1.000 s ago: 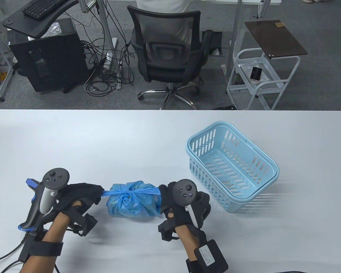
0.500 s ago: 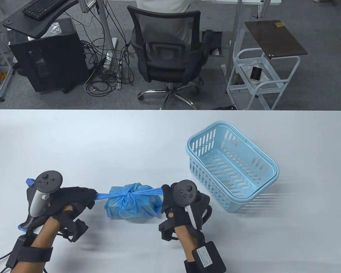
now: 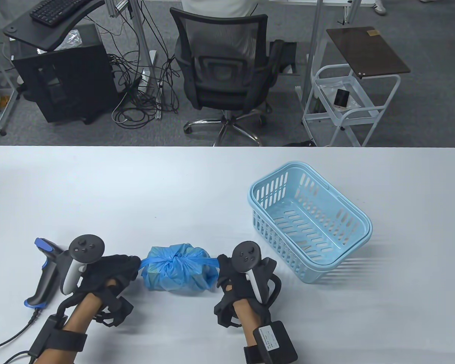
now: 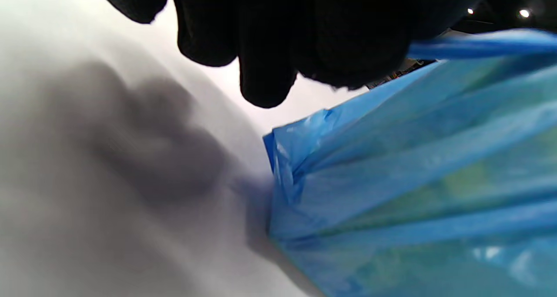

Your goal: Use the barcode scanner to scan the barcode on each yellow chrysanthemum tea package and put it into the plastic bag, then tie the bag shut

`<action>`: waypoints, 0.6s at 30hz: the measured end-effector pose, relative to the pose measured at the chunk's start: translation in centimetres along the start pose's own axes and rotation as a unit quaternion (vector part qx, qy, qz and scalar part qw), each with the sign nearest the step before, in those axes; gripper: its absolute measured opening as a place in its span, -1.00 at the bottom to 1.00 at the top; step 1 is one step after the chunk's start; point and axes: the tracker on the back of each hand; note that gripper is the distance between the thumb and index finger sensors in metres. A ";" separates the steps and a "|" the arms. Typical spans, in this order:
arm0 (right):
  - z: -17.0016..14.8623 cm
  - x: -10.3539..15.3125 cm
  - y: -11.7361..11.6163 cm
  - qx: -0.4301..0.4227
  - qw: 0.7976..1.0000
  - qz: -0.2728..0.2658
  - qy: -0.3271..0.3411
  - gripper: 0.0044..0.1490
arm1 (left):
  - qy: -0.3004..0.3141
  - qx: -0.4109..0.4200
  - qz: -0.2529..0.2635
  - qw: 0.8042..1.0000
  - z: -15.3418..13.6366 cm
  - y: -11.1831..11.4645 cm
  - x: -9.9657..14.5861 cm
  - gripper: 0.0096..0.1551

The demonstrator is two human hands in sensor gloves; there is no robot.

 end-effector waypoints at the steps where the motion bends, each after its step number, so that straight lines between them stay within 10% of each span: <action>1: -0.1 -0.1 -0.4 -0.003 1.000 0.015 -0.003 -0.54 | -0.005 -0.003 0.004 1.000 0.2 0.3 0.1 -0.57; 18: 0.4 -0.5 -2.1 0.042 0.998 0.030 0.034 -0.52 | -0.025 0.011 0.016 0.999 0.2 1.9 -0.1 -0.58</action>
Point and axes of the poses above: the tracker on the back of each hand, its own z axis roughly to the thumb side, its own x axis roughly from the fingertips to the wrist, y = z × x, and after that the axes turned 12 degrees about -x, right-handed
